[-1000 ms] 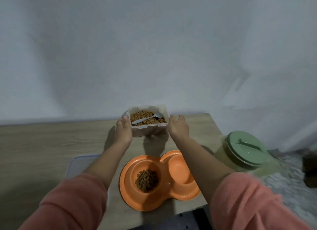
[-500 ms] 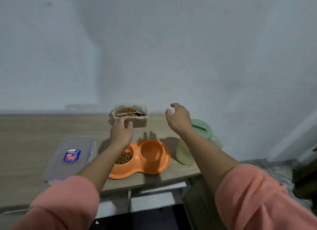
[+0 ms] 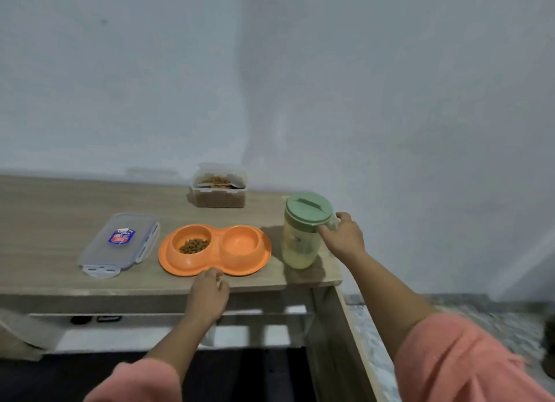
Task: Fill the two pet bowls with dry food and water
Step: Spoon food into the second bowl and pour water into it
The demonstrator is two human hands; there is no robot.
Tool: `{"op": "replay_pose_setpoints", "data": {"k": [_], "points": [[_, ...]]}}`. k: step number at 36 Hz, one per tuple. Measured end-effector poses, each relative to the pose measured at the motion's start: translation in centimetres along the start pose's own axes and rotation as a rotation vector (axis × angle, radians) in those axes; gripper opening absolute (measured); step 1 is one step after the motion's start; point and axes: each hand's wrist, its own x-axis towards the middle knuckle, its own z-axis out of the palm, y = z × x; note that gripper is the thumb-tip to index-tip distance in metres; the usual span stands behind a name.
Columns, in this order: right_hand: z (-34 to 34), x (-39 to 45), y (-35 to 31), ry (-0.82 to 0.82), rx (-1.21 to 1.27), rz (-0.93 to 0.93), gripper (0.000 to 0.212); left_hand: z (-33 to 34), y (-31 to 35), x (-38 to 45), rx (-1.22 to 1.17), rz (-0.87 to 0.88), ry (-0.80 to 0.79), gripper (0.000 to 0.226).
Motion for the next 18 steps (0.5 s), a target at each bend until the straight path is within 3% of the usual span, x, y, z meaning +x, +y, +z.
{"op": "replay_pose_setpoints", "data": {"k": [8, 14, 18], "points": [[0.3, 0.8, 2.7, -0.049, 0.164, 0.116, 0.037, 0.8, -0.1, -0.1, 0.261, -0.071, -0.266, 0.057], [1.0, 1.2, 3.2, -0.087, 0.166, 0.001, 0.023, 0.2, 0.1, 0.8, 0.392, -0.112, -0.412, 0.061], [0.8, 1.5, 2.3, -0.095, 0.113, -0.114, 0.026, -0.5, 0.3, 1.2, 0.409, -0.111, -0.456, 0.063]]}}
